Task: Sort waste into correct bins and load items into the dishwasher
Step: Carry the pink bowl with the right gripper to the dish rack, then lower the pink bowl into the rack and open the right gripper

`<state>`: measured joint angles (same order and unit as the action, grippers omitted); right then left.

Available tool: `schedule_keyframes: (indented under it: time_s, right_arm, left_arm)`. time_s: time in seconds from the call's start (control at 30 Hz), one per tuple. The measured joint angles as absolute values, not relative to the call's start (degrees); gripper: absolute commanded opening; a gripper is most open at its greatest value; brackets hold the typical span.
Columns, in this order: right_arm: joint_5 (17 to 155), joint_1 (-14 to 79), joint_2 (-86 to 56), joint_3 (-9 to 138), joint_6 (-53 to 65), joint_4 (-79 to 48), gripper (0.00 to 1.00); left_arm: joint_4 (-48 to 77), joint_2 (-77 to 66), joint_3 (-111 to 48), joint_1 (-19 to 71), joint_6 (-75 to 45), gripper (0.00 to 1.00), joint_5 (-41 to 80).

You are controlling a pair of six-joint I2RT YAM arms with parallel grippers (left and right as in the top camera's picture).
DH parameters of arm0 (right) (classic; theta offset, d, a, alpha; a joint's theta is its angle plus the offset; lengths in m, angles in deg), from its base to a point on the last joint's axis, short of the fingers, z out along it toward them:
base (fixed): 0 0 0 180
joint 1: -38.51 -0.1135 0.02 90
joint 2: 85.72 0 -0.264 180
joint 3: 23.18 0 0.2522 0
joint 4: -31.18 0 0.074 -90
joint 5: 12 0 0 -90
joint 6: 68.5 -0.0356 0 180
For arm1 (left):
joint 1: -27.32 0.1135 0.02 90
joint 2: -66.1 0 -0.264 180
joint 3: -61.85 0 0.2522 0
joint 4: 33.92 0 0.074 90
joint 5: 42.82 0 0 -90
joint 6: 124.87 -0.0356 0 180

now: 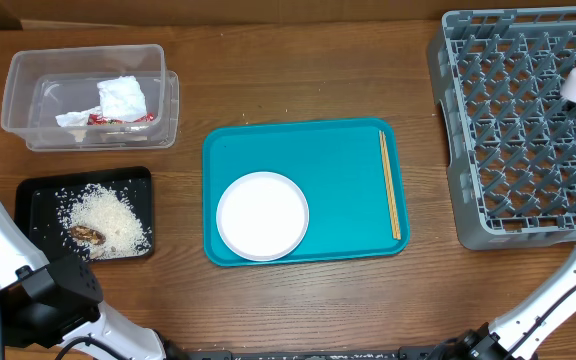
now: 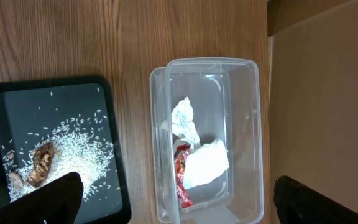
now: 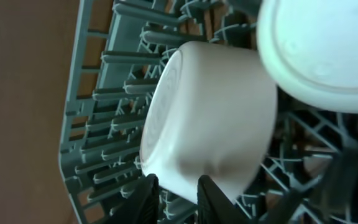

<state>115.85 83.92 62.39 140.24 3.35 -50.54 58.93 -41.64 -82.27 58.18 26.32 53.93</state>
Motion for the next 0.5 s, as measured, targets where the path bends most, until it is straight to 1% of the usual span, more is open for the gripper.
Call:
schedule_keyframes:
  time_s: [0.13,0.37,0.43,0.5]
  right_arm:
    - [114.4,83.9,60.4,140.2,2.8,-51.1,0.23]
    - [112.5,82.2,55.1,140.3,2.6,-47.0,0.06]
    - [109.8,80.3,54.9,140.3,2.6,-44.4,0.04]
    - [106.6,78.1,55.2,140.3,2.8,-42.6,0.04]
  left_arm:
    - [58.9,-41.6,-82.3,58.2,26.3,1.0,53.9]
    - [58.9,-41.6,-82.3,58.2,26.3,1.0,53.9]
    - [58.9,-41.6,-82.3,58.2,26.3,1.0,53.9]
    - [58.9,-41.6,-82.3,58.2,26.3,1.0,53.9]
